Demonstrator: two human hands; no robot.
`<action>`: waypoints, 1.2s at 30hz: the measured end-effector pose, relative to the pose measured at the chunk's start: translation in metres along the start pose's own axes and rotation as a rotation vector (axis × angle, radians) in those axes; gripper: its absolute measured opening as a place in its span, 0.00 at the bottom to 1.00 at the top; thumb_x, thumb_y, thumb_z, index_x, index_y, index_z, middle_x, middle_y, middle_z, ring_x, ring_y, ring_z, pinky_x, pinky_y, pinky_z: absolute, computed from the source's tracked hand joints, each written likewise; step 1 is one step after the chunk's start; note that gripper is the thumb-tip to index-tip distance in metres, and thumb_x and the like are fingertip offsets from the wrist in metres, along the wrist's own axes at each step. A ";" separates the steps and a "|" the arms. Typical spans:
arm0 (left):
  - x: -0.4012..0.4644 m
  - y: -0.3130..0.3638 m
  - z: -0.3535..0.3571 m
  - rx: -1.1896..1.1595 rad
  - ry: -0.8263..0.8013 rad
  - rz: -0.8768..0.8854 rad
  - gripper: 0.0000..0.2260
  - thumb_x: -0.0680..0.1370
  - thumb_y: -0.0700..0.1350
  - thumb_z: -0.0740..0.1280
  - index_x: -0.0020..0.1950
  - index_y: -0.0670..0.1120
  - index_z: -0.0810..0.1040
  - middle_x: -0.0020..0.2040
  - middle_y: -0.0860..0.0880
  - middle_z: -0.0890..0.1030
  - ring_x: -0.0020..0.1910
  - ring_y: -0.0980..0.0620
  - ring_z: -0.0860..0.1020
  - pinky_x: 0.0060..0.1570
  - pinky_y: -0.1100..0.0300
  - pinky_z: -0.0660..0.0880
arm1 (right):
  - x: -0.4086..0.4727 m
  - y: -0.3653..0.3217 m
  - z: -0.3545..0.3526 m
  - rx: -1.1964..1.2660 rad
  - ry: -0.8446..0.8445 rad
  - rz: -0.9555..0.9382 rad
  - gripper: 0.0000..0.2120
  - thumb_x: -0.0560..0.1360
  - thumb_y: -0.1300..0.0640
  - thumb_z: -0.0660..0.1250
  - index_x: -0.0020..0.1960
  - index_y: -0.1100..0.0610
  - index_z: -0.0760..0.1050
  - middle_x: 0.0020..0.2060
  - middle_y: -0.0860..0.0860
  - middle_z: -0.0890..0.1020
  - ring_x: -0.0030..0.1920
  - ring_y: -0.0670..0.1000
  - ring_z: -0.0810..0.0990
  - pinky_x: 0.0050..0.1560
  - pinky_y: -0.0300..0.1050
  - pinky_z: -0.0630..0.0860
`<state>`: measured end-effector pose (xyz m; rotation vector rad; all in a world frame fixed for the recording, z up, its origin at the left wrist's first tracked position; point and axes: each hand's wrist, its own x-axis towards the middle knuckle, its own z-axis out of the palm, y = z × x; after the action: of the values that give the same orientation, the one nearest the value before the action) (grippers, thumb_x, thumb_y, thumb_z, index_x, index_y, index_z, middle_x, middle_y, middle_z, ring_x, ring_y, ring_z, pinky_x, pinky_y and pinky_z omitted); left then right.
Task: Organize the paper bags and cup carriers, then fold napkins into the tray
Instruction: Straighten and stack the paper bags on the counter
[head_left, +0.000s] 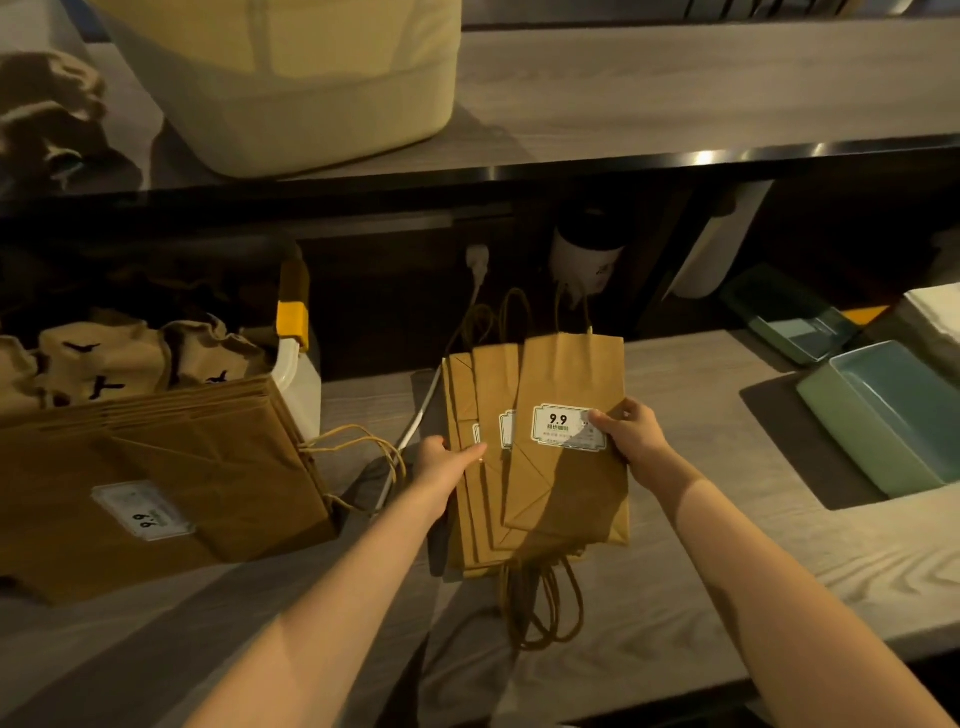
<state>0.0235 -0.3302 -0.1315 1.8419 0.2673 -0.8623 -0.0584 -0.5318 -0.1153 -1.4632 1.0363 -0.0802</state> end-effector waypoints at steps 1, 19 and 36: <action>0.003 -0.001 0.000 0.016 -0.001 -0.003 0.23 0.75 0.43 0.69 0.67 0.40 0.67 0.61 0.43 0.77 0.57 0.47 0.76 0.48 0.59 0.69 | 0.000 0.000 -0.001 -0.014 -0.021 0.019 0.09 0.75 0.61 0.67 0.54 0.59 0.70 0.46 0.55 0.78 0.44 0.52 0.79 0.44 0.44 0.76; 0.002 0.012 0.000 0.311 0.269 0.231 0.07 0.77 0.39 0.65 0.54 0.40 0.74 0.56 0.42 0.77 0.53 0.47 0.76 0.44 0.61 0.71 | 0.000 -0.006 -0.012 0.089 -0.052 0.076 0.09 0.77 0.62 0.64 0.56 0.62 0.70 0.43 0.53 0.79 0.41 0.50 0.78 0.44 0.46 0.75; -0.062 0.096 -0.046 0.613 0.502 0.686 0.12 0.81 0.44 0.56 0.65 0.47 0.66 0.55 0.48 0.78 0.49 0.52 0.76 0.35 0.63 0.66 | -0.016 -0.008 0.015 0.089 -0.092 0.026 0.05 0.79 0.66 0.59 0.55 0.64 0.70 0.46 0.56 0.78 0.42 0.52 0.77 0.49 0.49 0.74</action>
<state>0.0515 -0.3195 -0.0118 2.4743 -0.3580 0.0262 -0.0545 -0.5122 -0.1034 -1.3600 0.9646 -0.0391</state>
